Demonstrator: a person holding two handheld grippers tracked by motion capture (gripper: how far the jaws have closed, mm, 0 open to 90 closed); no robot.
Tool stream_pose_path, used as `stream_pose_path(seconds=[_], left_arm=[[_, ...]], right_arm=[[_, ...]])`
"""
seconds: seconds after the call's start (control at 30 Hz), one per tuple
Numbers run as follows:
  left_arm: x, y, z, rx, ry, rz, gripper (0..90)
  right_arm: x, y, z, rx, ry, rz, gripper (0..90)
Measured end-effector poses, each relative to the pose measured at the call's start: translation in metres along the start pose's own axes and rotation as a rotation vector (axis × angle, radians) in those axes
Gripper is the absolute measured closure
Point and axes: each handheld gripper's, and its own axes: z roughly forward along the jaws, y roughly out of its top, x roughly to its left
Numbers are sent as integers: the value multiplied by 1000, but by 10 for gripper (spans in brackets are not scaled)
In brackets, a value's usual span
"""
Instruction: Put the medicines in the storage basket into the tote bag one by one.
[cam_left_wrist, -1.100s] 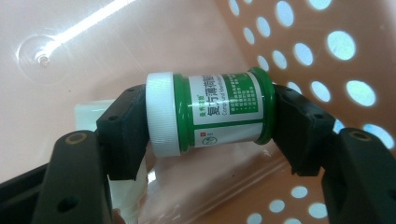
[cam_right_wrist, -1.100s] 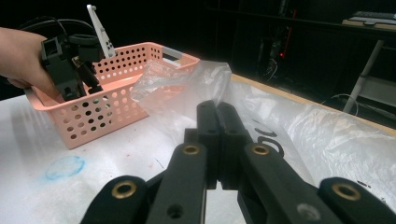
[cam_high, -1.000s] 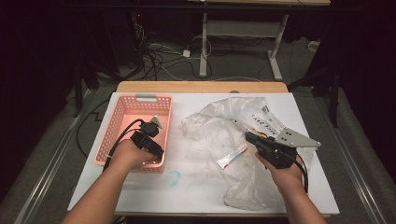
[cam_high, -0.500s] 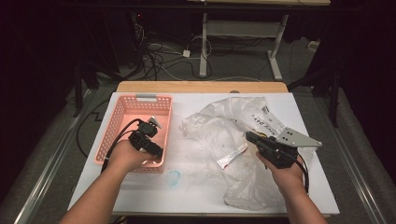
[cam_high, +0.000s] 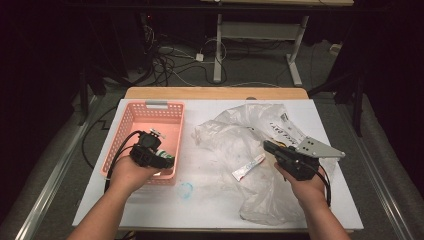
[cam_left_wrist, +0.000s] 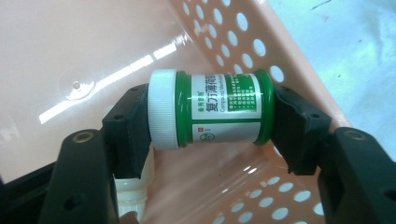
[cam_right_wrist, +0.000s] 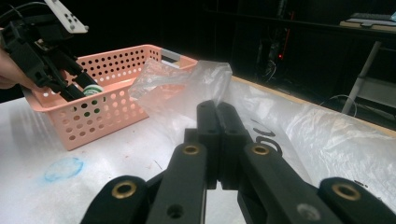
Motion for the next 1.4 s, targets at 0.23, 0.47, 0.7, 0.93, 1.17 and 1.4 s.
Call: stream_pose_path(seconds=[0.23,0.47,0.7,0.93,1.17,1.4], left_arm=[[-3,-14,-10,-104,-15,-4,349],[-7,-26,-15,-194,-6,-5,348],[-9,-37,-15,-280,-6,-21,349],[-12,-47,-12,-328,5,-12,349],[-9,-55,-14,-383,8,-25,349],[-10,-59,-16,-416,13,-24,349]], right_arm=[[0,-1,0,2,1,-5,900],[1,-1,1,2,1,-5,900],[1,-1,1,0,-4,-13,900],[2,-2,2,6,1,-15,900],[2,-1,1,2,-2,-17,900],[0,0,-1,-8,-6,-15,900]])
